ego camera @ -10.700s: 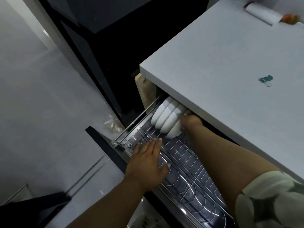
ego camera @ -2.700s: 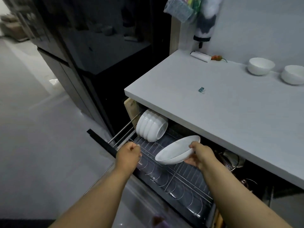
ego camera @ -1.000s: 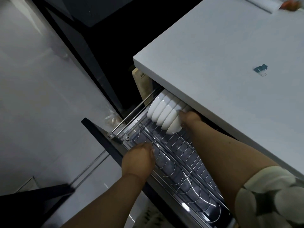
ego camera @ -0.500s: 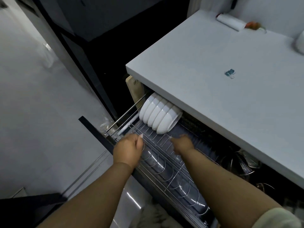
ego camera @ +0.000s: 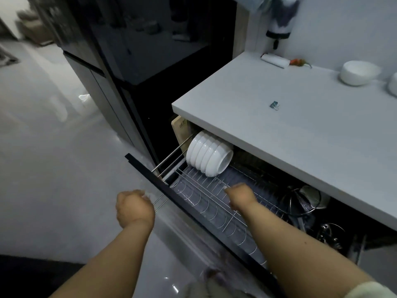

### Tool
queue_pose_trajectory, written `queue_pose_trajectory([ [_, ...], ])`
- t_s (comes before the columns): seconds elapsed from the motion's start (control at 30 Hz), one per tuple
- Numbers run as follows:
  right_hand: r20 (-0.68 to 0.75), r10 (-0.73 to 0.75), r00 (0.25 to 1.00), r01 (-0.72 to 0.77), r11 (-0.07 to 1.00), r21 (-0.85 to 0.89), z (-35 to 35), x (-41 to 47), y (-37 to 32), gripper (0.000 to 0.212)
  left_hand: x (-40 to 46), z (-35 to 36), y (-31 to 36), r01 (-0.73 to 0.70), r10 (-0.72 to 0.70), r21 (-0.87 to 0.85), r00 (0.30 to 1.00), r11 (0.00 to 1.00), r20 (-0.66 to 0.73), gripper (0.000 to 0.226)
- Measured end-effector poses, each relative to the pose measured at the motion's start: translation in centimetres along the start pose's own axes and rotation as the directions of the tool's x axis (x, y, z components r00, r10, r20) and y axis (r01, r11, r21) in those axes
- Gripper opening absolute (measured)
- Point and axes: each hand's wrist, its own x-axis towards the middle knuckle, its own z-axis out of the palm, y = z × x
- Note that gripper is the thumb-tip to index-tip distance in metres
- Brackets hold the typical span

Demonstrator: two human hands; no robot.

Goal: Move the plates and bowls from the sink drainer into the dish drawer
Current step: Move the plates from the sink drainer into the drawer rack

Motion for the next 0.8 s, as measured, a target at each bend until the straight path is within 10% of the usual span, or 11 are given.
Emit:
queue_pose_trajectory([
  [0.3, -0.130, -0.061, 0.990, 0.087, 0.975, 0.202, -6.9, -8.1, 4.3, 0.033, -10.3, 1.5, 6.1, -0.372, 0.396, -0.156, 0.902, 0.915, 0.172, 0.040],
  [0.8, -0.424, 0.189, 0.886, 0.093, 0.821, 0.563, -23.2, -21.9, 18.2, 0.030, -31.6, 8.8, 15.0, -0.641, 0.761, -0.432, 0.422, 0.634, 0.492, 0.005],
])
